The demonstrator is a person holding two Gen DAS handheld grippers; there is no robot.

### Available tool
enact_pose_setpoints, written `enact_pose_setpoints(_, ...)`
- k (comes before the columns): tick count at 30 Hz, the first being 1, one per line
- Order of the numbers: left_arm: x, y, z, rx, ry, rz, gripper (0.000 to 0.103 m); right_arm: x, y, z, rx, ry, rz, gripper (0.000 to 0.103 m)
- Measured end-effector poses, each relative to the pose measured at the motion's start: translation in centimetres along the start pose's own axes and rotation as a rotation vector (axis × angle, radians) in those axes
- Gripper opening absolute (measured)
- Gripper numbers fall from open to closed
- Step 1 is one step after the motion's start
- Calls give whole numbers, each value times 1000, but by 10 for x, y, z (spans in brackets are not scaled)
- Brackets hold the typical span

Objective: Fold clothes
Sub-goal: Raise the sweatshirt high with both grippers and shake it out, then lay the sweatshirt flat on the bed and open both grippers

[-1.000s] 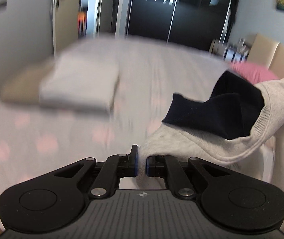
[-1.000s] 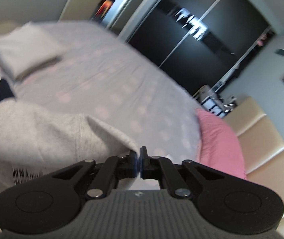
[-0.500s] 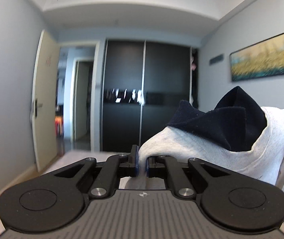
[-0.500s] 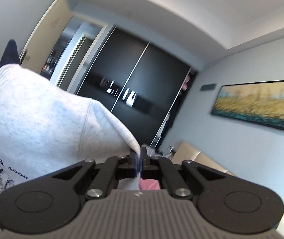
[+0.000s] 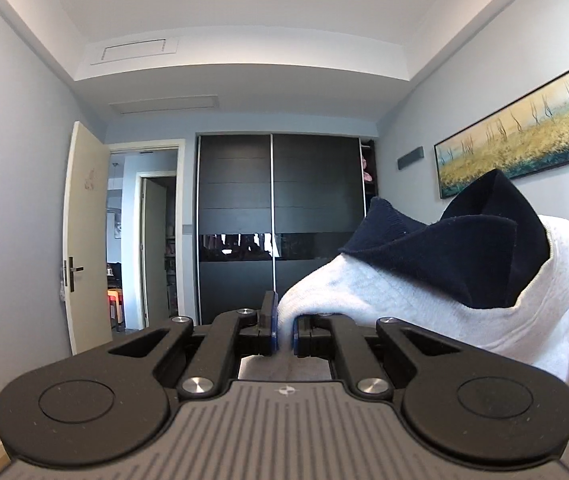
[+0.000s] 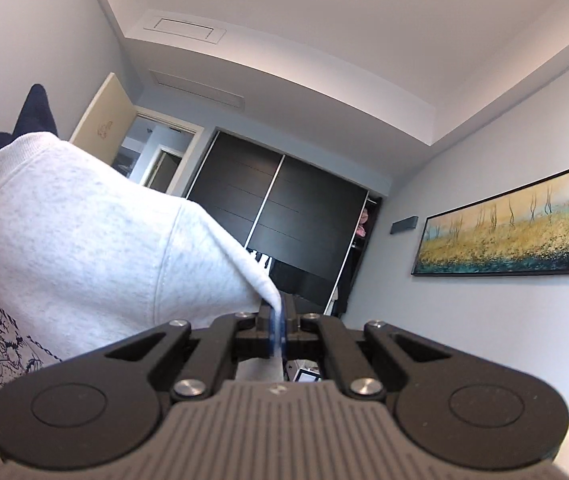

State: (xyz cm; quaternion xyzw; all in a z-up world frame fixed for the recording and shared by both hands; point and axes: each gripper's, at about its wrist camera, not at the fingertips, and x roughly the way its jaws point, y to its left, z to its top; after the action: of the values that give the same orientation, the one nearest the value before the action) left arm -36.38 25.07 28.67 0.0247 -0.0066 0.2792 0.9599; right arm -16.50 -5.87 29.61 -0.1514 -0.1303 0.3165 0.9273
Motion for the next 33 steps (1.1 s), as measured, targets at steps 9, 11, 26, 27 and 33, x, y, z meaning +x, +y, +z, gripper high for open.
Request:
enact_pose_setpoints(9,110,-5,-64,41,296,-68,5,65,21,-74,26,242,58,3)
enact_pose_setpoints(11,140,-12,-90,49,365,-78,5,89,27,-103,47,328,74,3)
enact_pose_setpoints(26,395,-23,-277,63,754,-79,6,331,80,-306,73,750,87,3)
enact_pose_setpoints(27,407,-23,-291,64,780,-75,6,347,84,-320,81,777,88,3)
enact_pose_setpoints(33,445,-23,-359,63,929,-61,17,415,125,-390,61,913,120,5)
